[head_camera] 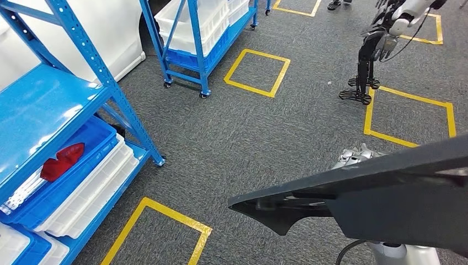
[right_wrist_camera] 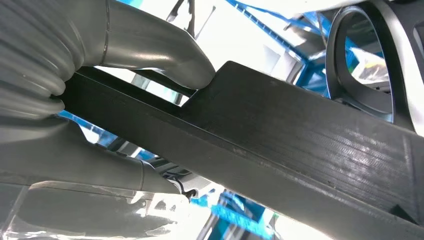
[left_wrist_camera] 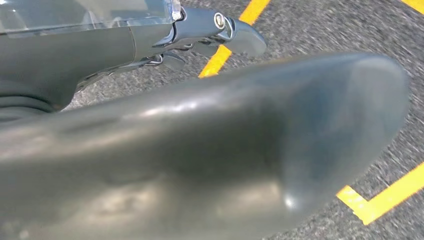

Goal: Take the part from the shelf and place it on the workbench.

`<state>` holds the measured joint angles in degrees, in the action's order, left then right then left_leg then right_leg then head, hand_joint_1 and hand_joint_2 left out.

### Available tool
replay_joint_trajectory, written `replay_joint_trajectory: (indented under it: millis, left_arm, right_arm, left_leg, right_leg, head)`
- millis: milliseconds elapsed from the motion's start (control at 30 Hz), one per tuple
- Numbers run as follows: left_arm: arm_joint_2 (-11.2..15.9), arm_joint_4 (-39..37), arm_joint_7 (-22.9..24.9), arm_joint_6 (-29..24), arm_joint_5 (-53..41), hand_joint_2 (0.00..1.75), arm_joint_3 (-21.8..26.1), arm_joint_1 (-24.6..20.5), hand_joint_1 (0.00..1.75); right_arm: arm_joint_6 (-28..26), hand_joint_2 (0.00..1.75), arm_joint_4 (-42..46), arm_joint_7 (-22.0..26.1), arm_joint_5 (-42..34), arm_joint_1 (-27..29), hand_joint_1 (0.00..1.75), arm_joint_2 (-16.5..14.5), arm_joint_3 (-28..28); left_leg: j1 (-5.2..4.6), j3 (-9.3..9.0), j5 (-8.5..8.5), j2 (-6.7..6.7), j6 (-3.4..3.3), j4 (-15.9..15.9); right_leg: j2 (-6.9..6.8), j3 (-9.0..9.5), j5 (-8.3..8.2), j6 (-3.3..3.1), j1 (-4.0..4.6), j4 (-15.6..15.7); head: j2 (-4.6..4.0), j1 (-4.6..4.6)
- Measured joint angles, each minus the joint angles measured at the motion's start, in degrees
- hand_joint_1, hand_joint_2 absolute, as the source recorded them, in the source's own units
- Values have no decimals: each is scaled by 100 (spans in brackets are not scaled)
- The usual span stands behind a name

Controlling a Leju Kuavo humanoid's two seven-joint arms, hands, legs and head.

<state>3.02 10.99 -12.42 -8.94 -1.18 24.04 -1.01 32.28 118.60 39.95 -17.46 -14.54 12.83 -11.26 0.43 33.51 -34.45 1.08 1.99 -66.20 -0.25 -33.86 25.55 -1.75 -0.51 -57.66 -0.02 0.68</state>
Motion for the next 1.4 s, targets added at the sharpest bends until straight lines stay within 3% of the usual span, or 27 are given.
replay_joint_trajectory:
  millis: [133,200,233,333,367,400,467,533,567,600,633,700,767,800,900,967,1033,1067,1100,1133,1200,1267,1333,1400]
  left_arm:
    - [-1,0,-14,9,0,0,10,3,0]
    - [-7,0,-52,30,-4,0,19,7,0]
    - [-17,0,-83,55,-10,0,26,3,0]
    - [-78,0,-118,96,-47,0,58,-42,0]
    - [-101,0,-122,92,-53,0,67,-55,0]
    - [-118,0,-140,90,-50,0,73,-64,0]
    - [-159,0,-186,95,-31,0,105,-64,0]
    - [-190,0,-218,101,-8,0,151,-47,0]
    - [-201,0,-227,103,-1,0,166,-38,0]
    - [-210,0,-234,104,0,0,175,-33,0]
    - [-218,0,-243,110,0,0,181,-32,0]
    - [-235,0,-274,147,-1,0,195,-36,0]
    - [-252,0,-328,211,-14,0,206,-33,0]
    - [-261,0,-354,241,-26,0,208,-34,0]
    - [-289,0,-400,292,-53,0,208,-45,0]
    - [-315,0,-413,304,-60,0,207,-43,0]
    - [-331,0,-417,306,-64,0,208,-24,0]
    - [-332,0,-414,303,-62,0,209,-11,0]
    - [-333,0,-407,299,-60,0,209,-1,0]
    - [-337,0,-394,294,-58,0,210,5,0]
    - [-348,0,-364,279,-60,0,210,7,0]
    - [-362,-1,-336,254,-73,0,209,9,0]
    - [-382,-2,-322,239,-104,0,208,-2,0]
    - [-408,-1,-332,266,-139,0,208,-28,0]
  right_arm:
    - [-26,175,0,-3,0,-23,175,0,-14]
    - [-113,175,1,-40,18,-99,175,0,-62]
    - [-217,175,3,-104,41,-200,175,0,-133]
    - [-655,175,71,-562,-87,-755,175,39,-547]
    - [-741,175,86,-681,-180,-892,175,64,-660]
    - [-767,175,69,-711,-243,-945,175,82,-714]
    - [-795,175,-12,-738,-345,-1065,175,109,-811]
    - [-810,175,-129,-737,-404,-1135,175,119,-890]
    - [-814,175,-181,-735,-421,-1143,175,123,-924]
    - [-816,175,-225,-734,-431,-1143,175,129,-952]
    - [-816,175,-266,-731,-437,-1148,175,136,-979]
    - [-796,175,-379,-703,-422,-1187,175,146,-1042]
    - [-761,175,-579,-639,-332,-1274,175,127,-1154]
    - [-752,175,-693,-612,-267,-1314,175,106,-1222]
    - [-778,175,-970,-607,-132,-1379,175,10,-1397]
    - [-795,175,-1096,-616,-111,-1431,175,-72,-1486]
    - [-809,175,-1203,-617,-109,-1465,175,-146,-1564]
    - [-819,175,-1250,-621,-111,-1462,175,-170,-1595]
    - [-831,175,-1294,-627,-114,-1448,175,-183,-1617]
    - [-843,175,-1336,-634,-115,-1426,175,-189,-1632]
    - [-859,175,-1405,-640,-102,-1372,175,-196,-1653]
    - [-871,175,-1467,-642,-61,-1330,175,-219,-1672]
    - [-892,175,-1531,-660,-21,-1284,175,-245,-1689]
    - [-912,175,-1585,-686,18,-1219,175,-254,-1696]
  left_leg:
    - [0,77,-70,-14,3,-167]
    - [0,281,-198,-38,8,-587]
    - [0,327,-128,-56,-2,-646]
    - [-8,-139,553,-358,-112,542]
    - [3,-277,684,-416,-158,881]
    - [6,-287,713,-348,-195,923]
    - [16,-304,767,-206,-265,1001]
    - [-7,-295,777,-63,-295,1011]
    - [-14,-288,775,10,-297,1008]
    - [-18,-285,771,82,-297,1005]
    - [-19,-285,765,148,-293,1000]
    - [-22,-293,737,263,-265,976]
    - [-51,-298,696,361,-210,941]
    - [-65,-302,680,409,-180,931]
    - [-63,-325,634,508,-94,915]
    - [-31,-212,417,307,-42,620]
    - [-8,137,31,28,-11,-138]
    - [-4,331,-109,-31,-4,-532]
    - [-4,465,-148,-55,-3,-773]
    - [-4,493,-61,-65,-11,-776]
    - [5,242,381,-157,-40,-130]
    - [30,-62,693,-452,-68,600]
    - [29,-152,728,-611,-94,833]
    - [24,-171,760,-487,-153,883]
  right_leg:
    - [24,-3,-2,-4,3,0]
    - [106,-8,-7,-10,15,-2]
    - [199,-7,-9,-13,23,-10]
    - [657,-65,-50,93,11,-58]
    - [759,-94,-68,148,6,-62]
    - [705,-117,-54,176,10,-80]
    - [410,-280,157,218,32,-402]
    - [140,-637,539,255,21,-1166]
    - [101,-804,667,275,4,-1525]
    - [83,-884,690,292,-12,-1705]
    - [60,-844,602,306,-26,-1644]
    - [-96,-447,244,309,-36,-898]
    - [-302,-100,41,254,2,-215]
    - [-349,-38,30,217,23,-77]
    - [-189,-47,20,116,34,-41]
    - [-75,-36,-14,48,14,0]
    - [44,-36,-28,6,18,8]
    - [115,-38,-29,-1,26,6]
    - [187,-37,-30,-5,34,3]
    - [264,-33,-30,-5,38,-1]
    - [414,-24,-26,2,37,-15]
    - [557,-51,-28,41,33,-45]
    - [691,-108,-56,115,6,-54]
    - [760,-141,-80,188,-16,-44]
  head:
    - [1,-1]
    - [1,0]
    - [2,0]
    - [2,1]
    - [2,-3]
    - [1,-7]
    - [2,-26]
    - [2,-42]
    - [2,-42]
    - [2,-42]
    - [2,-43]
    - [1,-44]
    - [2,-38]
    - [2,-37]
    - [2,-34]
    - [2,-24]
    - [2,-10]
    - [1,-9]
    - [1,-8]
    - [1,-8]
    - [1,-9]
    - [1,-11]
    - [2,-9]
    - [2,-9]
